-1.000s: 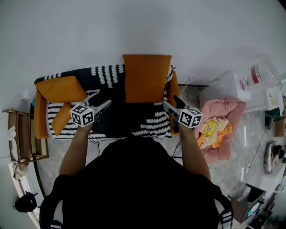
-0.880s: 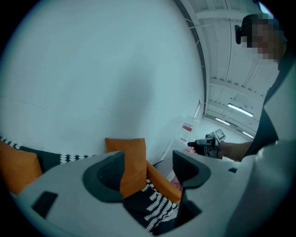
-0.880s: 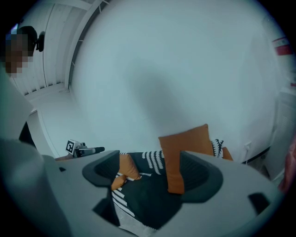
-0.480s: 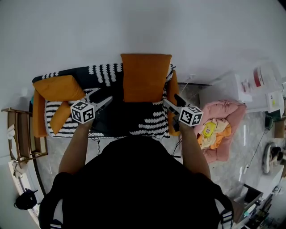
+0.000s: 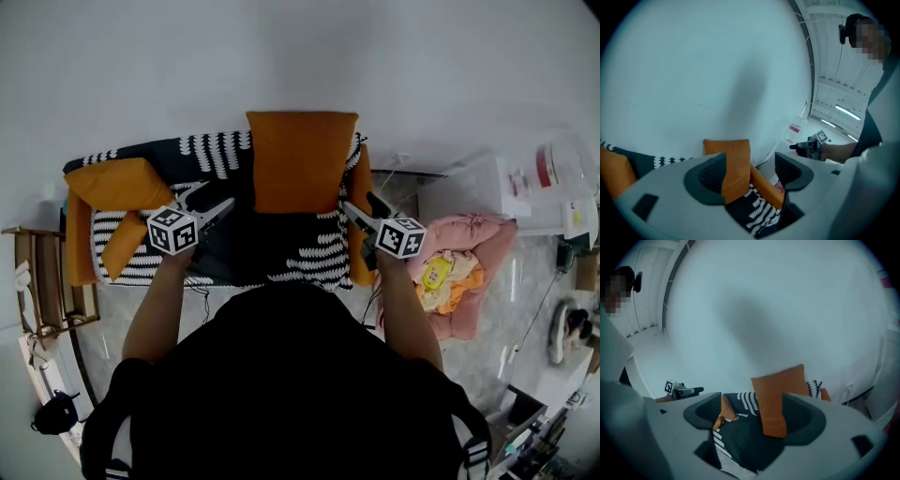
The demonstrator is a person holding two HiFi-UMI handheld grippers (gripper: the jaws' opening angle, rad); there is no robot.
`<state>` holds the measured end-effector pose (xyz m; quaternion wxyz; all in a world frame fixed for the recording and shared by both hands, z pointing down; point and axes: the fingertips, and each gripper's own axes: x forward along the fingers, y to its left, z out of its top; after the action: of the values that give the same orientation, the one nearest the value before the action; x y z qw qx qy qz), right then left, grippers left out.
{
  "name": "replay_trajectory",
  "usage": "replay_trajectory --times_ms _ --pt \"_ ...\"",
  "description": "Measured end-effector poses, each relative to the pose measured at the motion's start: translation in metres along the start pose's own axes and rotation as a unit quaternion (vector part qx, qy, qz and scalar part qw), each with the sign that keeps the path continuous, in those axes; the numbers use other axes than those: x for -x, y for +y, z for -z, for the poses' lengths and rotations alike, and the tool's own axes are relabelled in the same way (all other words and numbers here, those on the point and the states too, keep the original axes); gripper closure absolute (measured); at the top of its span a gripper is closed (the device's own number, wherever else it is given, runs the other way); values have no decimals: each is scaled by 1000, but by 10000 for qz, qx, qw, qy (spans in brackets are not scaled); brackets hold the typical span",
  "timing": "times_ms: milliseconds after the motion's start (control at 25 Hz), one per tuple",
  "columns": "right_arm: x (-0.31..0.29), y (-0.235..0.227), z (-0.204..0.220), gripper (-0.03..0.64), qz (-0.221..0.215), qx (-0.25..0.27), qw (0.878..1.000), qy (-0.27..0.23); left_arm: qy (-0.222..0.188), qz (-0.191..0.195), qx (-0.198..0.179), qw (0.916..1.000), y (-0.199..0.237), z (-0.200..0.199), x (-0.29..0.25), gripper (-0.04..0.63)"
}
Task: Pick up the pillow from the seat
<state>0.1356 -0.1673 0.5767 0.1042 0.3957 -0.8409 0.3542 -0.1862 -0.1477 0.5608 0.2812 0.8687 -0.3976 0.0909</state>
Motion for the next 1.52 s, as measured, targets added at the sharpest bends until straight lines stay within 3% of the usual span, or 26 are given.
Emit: replay_trajectory --times_ms 1080,1520 --pt "-58 -98 -13 219 -51 -329 9975 616 236 -277 386 9986 32 -11 -93 264" --pt "-81 -139 0 218 52 -513 9944 919 393 -334 535 9972 53 -6 -135 264"
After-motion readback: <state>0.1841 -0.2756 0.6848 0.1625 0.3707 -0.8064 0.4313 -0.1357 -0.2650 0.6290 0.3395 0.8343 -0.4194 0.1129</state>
